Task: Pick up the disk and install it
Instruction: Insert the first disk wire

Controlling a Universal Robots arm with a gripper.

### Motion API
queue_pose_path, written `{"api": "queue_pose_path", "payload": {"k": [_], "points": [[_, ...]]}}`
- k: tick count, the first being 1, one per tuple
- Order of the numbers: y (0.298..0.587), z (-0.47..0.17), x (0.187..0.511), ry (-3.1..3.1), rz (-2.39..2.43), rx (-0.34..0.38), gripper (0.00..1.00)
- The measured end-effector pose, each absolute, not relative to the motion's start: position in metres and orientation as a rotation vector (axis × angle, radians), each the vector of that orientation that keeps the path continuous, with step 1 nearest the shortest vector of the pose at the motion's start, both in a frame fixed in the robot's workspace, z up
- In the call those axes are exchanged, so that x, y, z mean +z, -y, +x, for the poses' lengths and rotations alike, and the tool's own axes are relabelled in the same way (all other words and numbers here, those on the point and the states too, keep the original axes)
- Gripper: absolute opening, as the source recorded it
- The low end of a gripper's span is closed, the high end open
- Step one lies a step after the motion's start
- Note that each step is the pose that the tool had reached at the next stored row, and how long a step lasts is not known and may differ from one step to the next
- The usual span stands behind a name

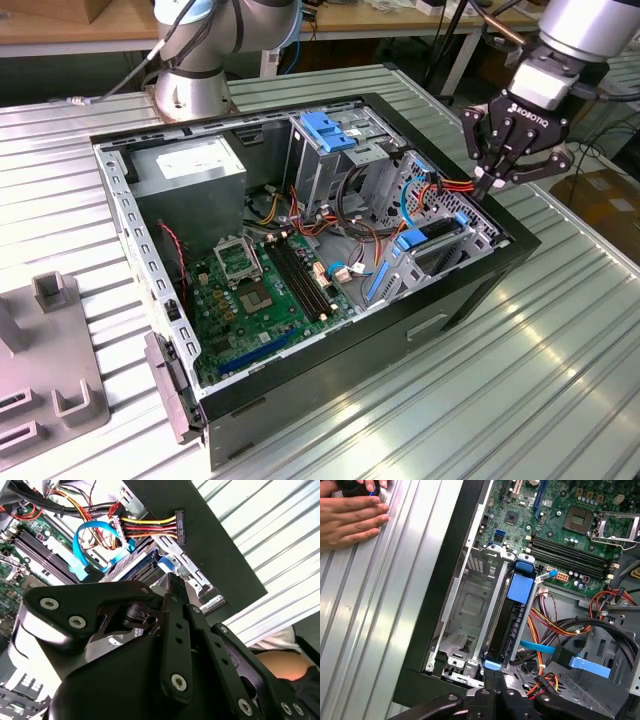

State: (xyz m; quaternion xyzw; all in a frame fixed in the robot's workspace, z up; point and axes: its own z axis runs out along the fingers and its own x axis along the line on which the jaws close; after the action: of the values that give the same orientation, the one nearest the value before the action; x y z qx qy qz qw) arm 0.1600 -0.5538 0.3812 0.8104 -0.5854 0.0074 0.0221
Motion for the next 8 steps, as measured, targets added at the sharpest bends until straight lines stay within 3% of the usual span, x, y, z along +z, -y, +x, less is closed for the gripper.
{"api": "queue_pose_path", "payload": {"k": [8], "points": [[0.548, 0.172, 0.381, 1.784, 2.532, 0.024, 0.1]]}}
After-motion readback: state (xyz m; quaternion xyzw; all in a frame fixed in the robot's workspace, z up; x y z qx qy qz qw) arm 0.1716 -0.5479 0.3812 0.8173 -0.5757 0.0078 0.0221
